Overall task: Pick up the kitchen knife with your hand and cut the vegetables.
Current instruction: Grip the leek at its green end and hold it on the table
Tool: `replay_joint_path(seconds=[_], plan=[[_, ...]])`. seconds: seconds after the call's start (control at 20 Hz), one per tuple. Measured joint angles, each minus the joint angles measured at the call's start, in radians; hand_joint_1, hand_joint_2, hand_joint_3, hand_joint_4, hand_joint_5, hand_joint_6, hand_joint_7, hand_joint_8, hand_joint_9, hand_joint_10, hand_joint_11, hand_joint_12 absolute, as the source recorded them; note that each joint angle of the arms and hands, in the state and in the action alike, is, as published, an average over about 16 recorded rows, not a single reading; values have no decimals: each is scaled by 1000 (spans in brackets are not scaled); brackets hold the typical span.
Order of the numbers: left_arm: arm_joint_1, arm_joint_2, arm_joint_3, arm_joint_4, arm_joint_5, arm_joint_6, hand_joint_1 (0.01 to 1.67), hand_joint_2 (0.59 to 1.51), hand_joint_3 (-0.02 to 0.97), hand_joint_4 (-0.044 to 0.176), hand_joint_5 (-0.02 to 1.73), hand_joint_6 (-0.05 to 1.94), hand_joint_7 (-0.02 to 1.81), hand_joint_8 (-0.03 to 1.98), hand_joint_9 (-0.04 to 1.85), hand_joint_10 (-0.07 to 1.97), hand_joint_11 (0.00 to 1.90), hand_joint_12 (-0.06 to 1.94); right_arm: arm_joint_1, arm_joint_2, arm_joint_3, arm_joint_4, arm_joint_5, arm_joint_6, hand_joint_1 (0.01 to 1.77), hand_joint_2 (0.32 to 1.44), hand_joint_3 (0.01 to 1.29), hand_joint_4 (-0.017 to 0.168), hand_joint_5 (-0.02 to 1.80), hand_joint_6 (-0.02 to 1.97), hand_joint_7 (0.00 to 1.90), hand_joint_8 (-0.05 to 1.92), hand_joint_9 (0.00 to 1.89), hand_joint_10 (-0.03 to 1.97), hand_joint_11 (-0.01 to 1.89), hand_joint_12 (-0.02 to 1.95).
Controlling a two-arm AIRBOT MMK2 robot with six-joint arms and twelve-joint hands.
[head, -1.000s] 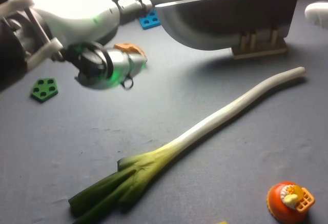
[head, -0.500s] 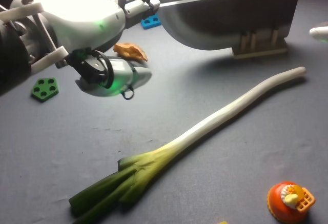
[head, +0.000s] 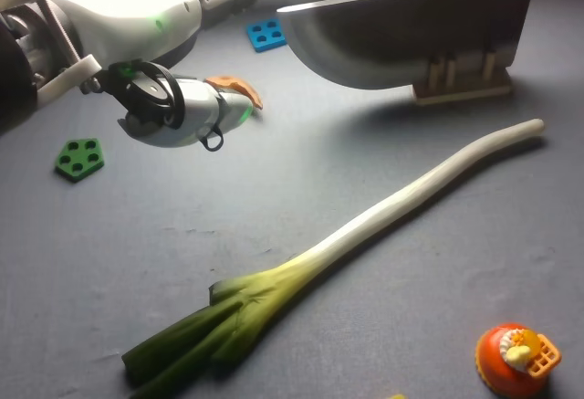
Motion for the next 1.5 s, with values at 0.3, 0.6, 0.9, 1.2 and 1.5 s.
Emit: replay_joint_path(seconds=[0.3,0.6,0.9,1.2,1.5], plan=[[-34,-7,-20,-51,-11,24,239,1328,14,33,21,14,36,-3,47,10,16,204,-24,-92,164,-37,7,113,1065,925,16,30,16,6,22,4,15,13,21,16],[-45,-18,-43,-83,-36,46,275,1337,14,28,21,15,45,-4,61,9,16,233,-30,-191,334,-70,5,216,1056,929,16,34,16,5,21,5,13,13,21,16],[-14,-34,-68,-57,-63,45,321,1345,14,28,27,14,43,-5,61,10,17,261,-32,-294,503,-124,-4,303,1044,937,16,28,16,5,21,5,12,13,21,16],[34,-51,-95,-3,-93,-6,355,1352,14,25,40,14,40,-5,57,10,17,257,-34,-389,647,-185,0,365,1043,940,16,22,17,5,21,5,12,12,22,15],[120,-60,-131,127,-152,-213,377,1352,14,22,55,14,34,-4,47,9,17,250,-34,-465,750,-225,6,389,1055,933,16,13,18,5,21,4,12,12,21,16]])
